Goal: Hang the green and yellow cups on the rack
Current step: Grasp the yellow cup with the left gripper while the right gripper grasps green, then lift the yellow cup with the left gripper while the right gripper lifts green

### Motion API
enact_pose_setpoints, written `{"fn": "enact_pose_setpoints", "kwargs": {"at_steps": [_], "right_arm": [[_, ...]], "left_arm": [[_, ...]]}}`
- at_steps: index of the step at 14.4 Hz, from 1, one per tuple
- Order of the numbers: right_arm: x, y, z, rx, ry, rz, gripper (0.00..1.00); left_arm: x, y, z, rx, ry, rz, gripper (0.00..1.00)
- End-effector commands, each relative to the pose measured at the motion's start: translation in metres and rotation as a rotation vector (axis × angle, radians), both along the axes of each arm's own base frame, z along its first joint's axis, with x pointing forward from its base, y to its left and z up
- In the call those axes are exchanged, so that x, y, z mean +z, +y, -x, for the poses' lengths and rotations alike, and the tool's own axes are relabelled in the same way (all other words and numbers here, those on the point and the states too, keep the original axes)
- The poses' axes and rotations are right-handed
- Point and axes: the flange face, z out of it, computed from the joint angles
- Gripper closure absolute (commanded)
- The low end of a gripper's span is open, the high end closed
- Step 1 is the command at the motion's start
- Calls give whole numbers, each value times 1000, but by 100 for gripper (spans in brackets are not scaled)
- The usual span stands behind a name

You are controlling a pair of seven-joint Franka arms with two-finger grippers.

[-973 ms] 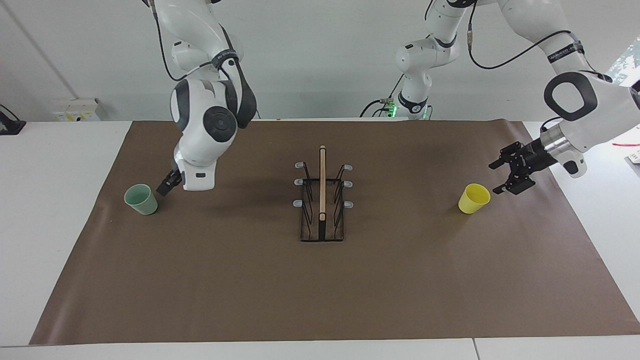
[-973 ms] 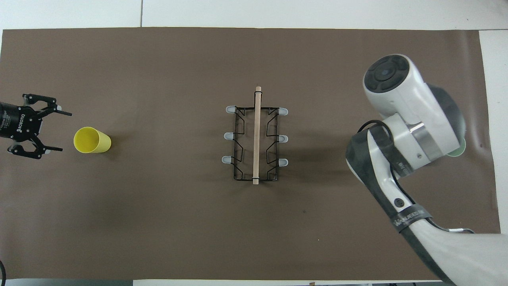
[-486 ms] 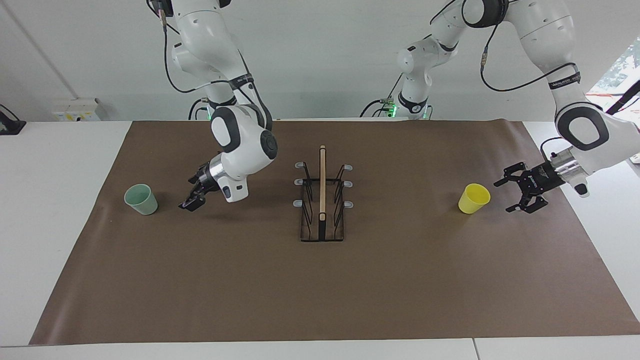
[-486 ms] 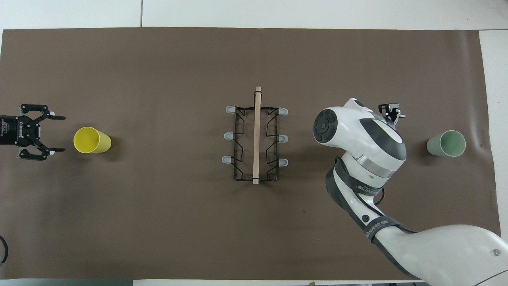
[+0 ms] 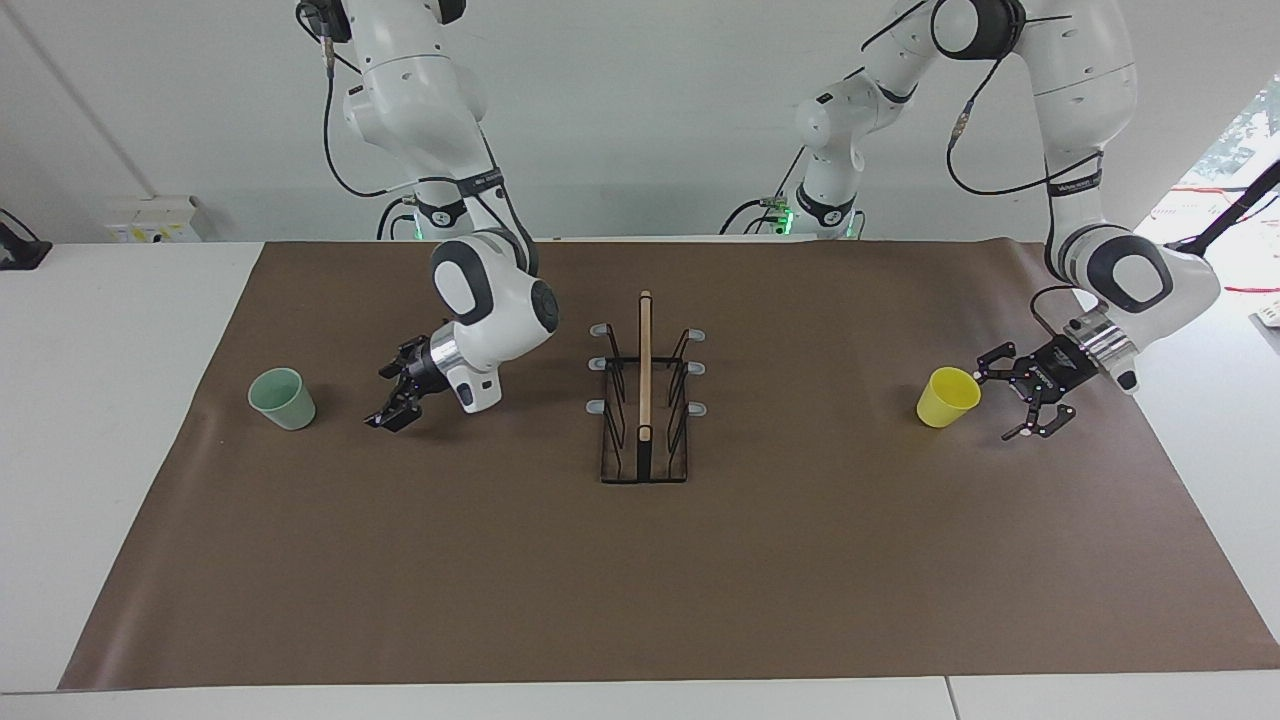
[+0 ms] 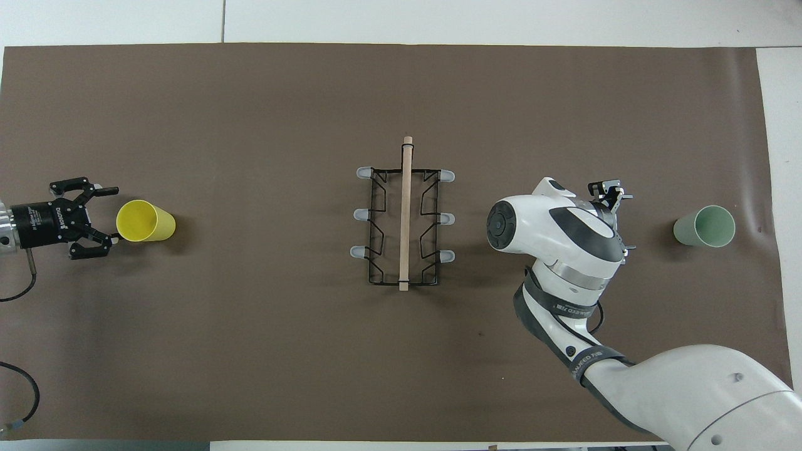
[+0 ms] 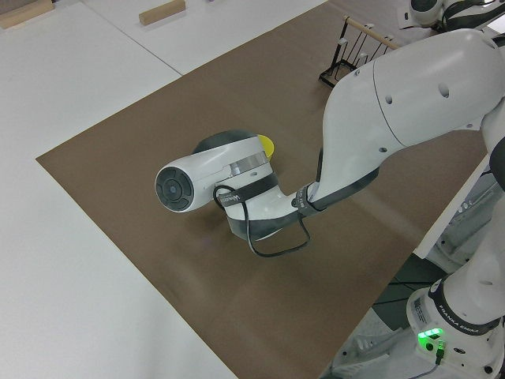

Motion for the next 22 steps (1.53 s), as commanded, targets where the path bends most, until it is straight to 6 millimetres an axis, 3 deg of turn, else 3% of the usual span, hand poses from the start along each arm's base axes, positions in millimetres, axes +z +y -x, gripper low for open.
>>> {"fn": "enact_pose_setpoints", "kwargs": {"at_steps": [1,7,13,16,17,18,22], "right_arm": [[-17,-15,3,44,6,50,0],[-56,-31,9,113,87,138,0],[-60,-73,5,116,101,198,0],[-62,-81,7,113,107,208,0],[-63,-84,7,107,108,209,0],[-62,-84,7,108,108,211,0],[-65,-98,11,123,118,242,0]], "left_arm": [[3,-11,23,35,13,8,0],[-1,-30,23,-41,-32,-5,0],[-2,-65,10,-77,-66,-9,0],[-1,-66,9,-65,-62,-3,1],[-1,-69,8,-68,-65,-8,56],[1,-70,5,-66,-72,-16,100],[30,-78,-23,-21,-84,-56,100]]}}
